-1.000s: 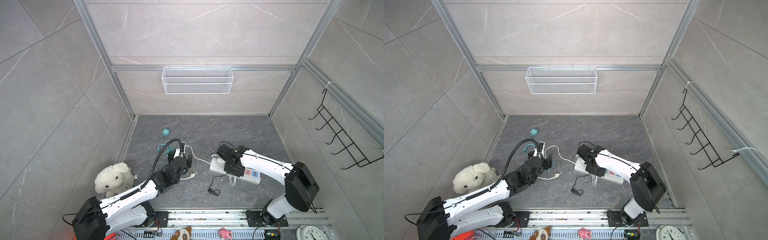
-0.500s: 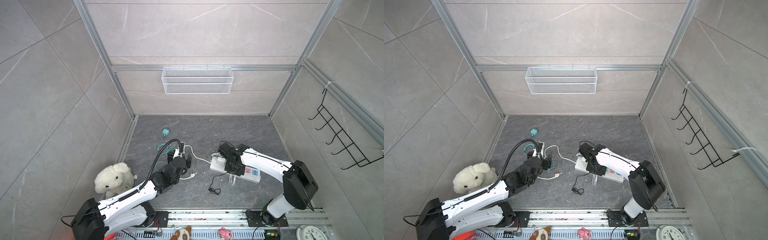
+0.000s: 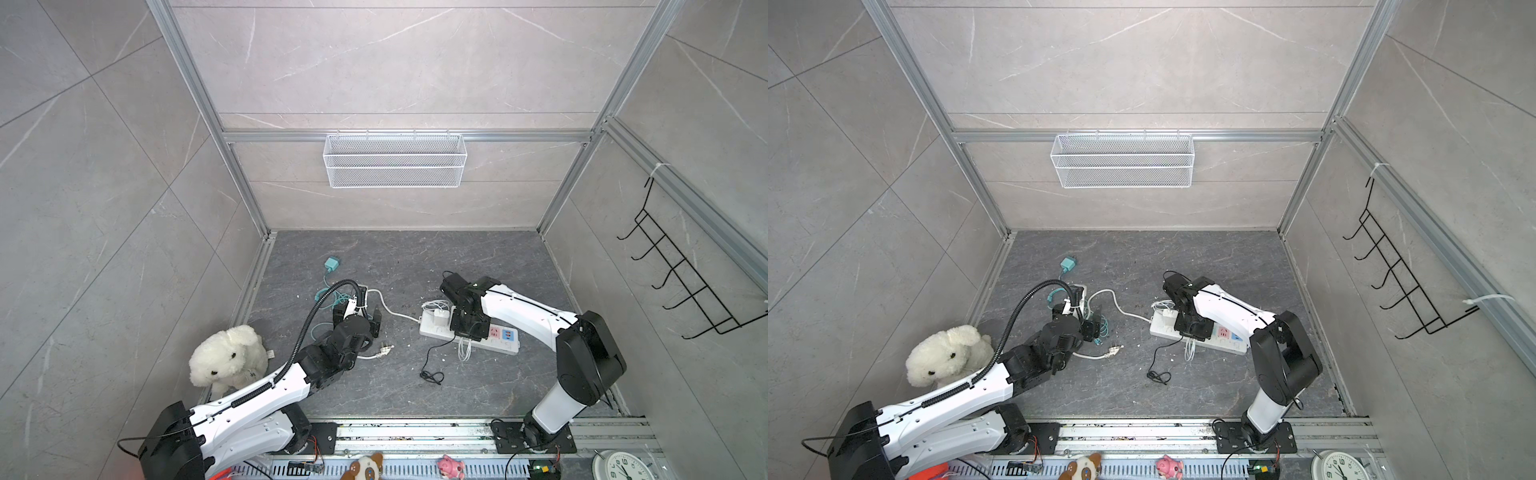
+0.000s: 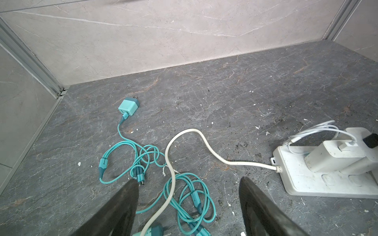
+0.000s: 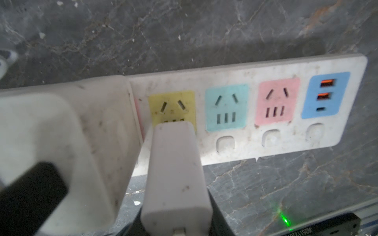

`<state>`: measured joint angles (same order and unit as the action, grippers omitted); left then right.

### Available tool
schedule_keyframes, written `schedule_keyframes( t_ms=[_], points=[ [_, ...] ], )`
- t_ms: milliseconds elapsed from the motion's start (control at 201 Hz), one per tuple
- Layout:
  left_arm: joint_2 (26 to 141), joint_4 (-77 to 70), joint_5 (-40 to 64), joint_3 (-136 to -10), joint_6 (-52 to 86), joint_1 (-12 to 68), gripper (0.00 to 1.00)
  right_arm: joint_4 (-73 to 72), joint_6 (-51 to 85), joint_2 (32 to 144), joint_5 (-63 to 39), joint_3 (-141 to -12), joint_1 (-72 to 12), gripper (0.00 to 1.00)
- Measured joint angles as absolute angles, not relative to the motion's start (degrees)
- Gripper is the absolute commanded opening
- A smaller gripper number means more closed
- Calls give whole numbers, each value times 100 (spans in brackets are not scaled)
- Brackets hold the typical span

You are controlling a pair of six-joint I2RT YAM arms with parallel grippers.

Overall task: Insert plugs into power strip
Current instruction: Insert the plug into the socket.

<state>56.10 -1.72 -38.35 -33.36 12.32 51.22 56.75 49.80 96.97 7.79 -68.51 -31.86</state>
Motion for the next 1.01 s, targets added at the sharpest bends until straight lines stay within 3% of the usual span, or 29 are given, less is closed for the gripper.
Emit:
schedule_keyframes(
  t_ms=[1005],
  points=[
    [4665, 366, -3693, -3155, 1496, 5122, 78, 7098, 3052, 12018, -274, -9998, -2204, 0]
  ],
)
